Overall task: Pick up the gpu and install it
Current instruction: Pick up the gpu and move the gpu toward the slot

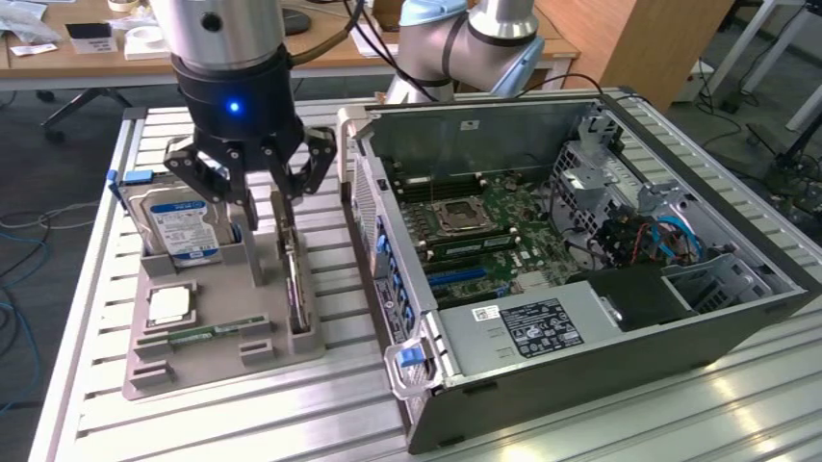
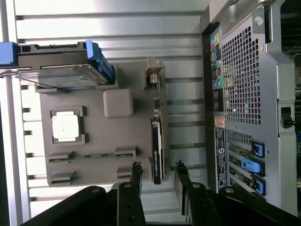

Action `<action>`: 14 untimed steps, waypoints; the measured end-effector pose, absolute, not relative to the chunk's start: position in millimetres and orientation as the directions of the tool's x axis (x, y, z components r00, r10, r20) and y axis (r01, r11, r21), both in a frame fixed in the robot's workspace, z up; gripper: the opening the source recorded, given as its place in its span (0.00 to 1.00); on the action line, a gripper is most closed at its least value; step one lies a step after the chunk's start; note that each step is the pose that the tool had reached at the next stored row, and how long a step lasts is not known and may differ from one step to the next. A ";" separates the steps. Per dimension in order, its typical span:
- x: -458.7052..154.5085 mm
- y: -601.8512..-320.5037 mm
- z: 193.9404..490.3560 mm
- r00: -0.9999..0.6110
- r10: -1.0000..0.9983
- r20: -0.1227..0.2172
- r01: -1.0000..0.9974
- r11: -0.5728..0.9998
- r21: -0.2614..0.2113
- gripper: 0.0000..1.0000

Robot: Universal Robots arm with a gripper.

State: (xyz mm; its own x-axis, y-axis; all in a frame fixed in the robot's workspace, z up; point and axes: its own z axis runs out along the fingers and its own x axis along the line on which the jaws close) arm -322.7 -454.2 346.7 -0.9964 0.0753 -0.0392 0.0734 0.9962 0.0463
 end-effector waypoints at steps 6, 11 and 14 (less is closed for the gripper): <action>-322.7 -454.2 343.9 -0.996 0.075 -0.039 0.073 0.996 0.046 0.42; -322.7 -454.2 341.1 -0.996 0.075 -0.039 0.073 0.996 0.046 0.42; -322.7 -454.2 340.3 -0.996 0.075 -0.039 0.073 0.996 0.046 0.42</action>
